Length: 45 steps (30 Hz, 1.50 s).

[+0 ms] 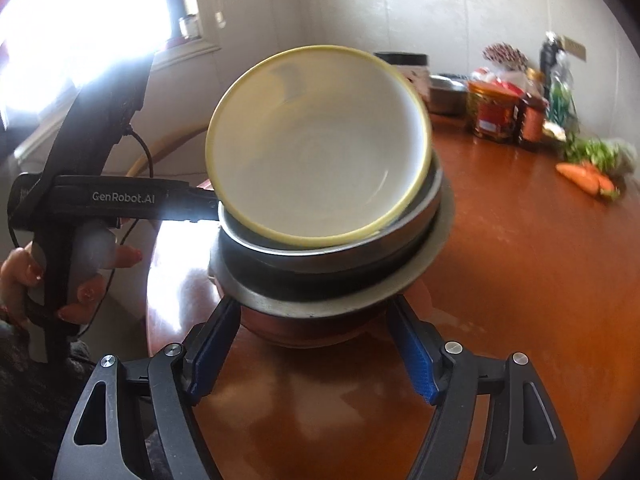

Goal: Organize plates and bowls
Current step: 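Lower the basin stack onto the silver pan with both grippers, then open both grippers and withdraw them from the stacked dishes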

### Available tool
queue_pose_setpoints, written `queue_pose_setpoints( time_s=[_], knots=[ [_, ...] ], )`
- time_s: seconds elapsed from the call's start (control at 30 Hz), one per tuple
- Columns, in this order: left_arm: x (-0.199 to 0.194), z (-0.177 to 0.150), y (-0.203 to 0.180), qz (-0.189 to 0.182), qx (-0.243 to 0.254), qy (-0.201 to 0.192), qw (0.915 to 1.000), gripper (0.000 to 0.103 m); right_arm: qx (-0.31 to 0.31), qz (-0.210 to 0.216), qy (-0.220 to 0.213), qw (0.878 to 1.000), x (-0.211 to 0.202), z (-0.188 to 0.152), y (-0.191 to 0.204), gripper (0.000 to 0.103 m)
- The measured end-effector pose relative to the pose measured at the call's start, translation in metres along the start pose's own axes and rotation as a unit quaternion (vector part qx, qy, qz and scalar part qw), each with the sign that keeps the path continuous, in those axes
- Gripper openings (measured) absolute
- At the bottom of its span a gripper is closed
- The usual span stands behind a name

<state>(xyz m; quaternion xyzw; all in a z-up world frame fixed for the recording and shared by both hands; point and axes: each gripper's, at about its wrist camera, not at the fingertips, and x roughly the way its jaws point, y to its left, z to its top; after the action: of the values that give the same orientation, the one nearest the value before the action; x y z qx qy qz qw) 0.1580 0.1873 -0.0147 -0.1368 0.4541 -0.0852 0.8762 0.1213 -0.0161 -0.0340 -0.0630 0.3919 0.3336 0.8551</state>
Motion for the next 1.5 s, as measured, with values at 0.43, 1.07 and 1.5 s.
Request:
queue_pose_setpoints(
  time_s=[0.43,1.07,1.5],
  knots=[
    [0.047,0.024,-0.076,-0.014,0.047,0.027,0.9984,0.079,0.044,-0.058,-0.012,0.997,-0.029,-0.013,-0.069,0.077],
    [0.055,0.020,-0.116,0.032,0.071,0.017,0.9968,0.079,0.064,-0.074,-0.026,0.995,-0.058,-0.029,-0.093,0.077],
    [0.040,0.005,-0.101,0.032,0.042,-0.001,0.9986,0.079,0.055,-0.082,-0.035,0.995,-0.070,-0.036,-0.084,0.077]
  ],
)
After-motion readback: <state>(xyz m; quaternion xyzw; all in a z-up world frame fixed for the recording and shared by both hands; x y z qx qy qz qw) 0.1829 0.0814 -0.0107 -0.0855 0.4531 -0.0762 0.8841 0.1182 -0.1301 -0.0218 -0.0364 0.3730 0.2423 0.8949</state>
